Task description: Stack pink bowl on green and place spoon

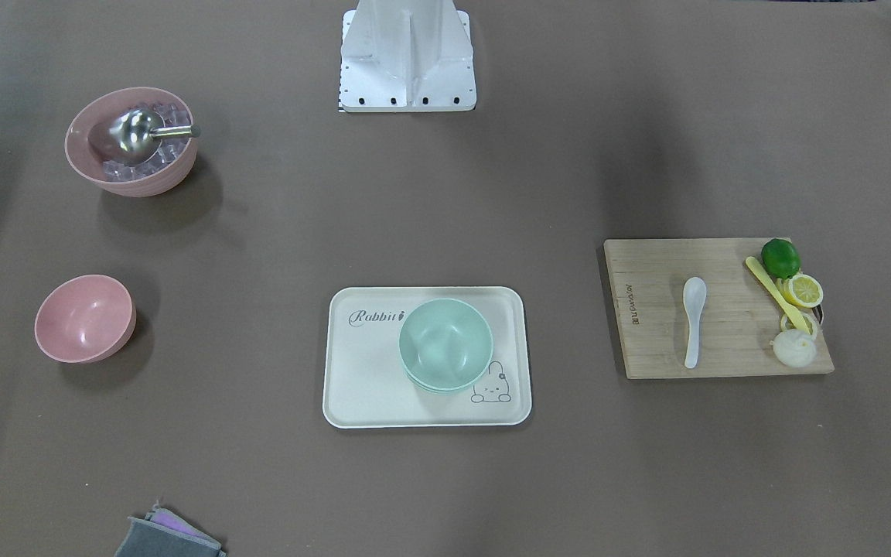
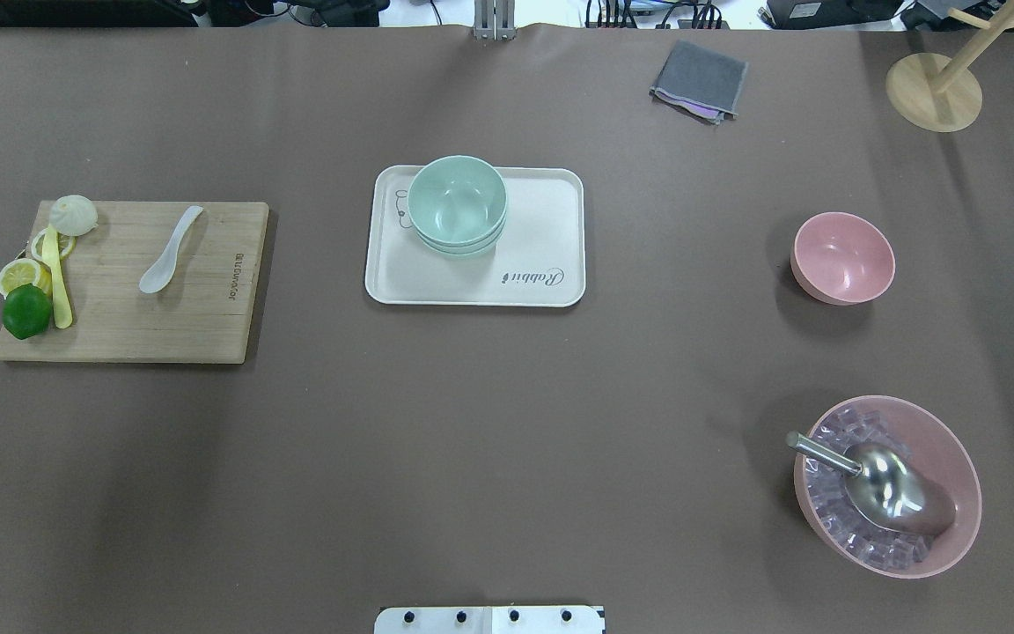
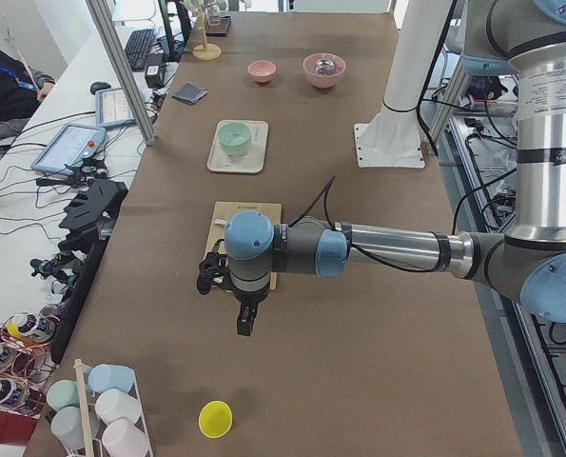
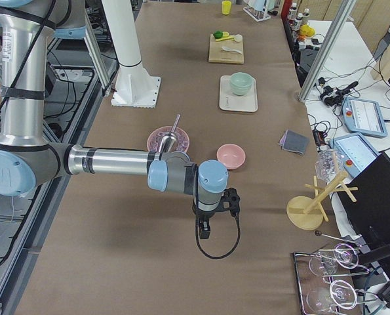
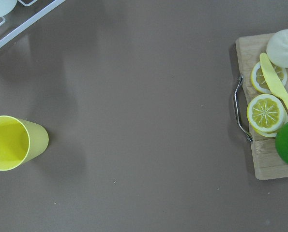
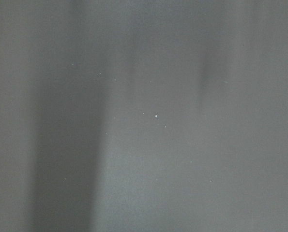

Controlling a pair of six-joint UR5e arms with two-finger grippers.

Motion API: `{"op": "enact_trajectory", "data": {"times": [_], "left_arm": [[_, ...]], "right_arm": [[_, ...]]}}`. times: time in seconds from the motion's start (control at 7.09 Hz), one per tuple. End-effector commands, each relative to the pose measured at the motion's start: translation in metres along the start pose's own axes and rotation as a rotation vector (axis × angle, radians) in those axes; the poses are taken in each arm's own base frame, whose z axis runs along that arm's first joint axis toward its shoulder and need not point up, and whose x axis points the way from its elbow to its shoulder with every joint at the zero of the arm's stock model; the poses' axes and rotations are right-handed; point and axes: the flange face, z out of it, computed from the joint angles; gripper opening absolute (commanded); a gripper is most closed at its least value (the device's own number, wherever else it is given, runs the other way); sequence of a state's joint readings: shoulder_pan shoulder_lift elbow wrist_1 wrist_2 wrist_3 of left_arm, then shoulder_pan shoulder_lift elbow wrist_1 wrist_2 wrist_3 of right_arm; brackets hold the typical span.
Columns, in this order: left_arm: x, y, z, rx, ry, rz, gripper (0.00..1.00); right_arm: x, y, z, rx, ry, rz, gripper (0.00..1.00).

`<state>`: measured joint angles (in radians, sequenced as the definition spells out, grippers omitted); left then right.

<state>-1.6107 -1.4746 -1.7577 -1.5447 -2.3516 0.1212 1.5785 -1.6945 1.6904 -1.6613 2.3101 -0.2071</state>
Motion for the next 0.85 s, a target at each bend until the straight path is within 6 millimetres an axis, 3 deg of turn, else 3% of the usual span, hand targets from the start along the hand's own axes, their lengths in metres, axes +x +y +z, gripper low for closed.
{"op": "enact_trajectory", "data": {"times": [0.0, 0.42, 0.71], "left_arm": [[0.003, -0.001, 0.004, -0.008, -0.003, 0.013, 0.98], [0.006, -0.004, 0.002, 0.000, -0.001, 0.022, 0.98], [0.010, -0.013, -0.002, 0.011, -0.003, 0.032, 0.98]], "right_arm": [[0.000, -0.001, 0.000, 0.001, 0.000, -0.001, 1.00], [-0.005, -0.006, -0.007, 0.016, 0.005, -0.017, 1.00], [-0.015, -0.027, -0.022, 0.154, 0.033, -0.133, 1.00]]}}
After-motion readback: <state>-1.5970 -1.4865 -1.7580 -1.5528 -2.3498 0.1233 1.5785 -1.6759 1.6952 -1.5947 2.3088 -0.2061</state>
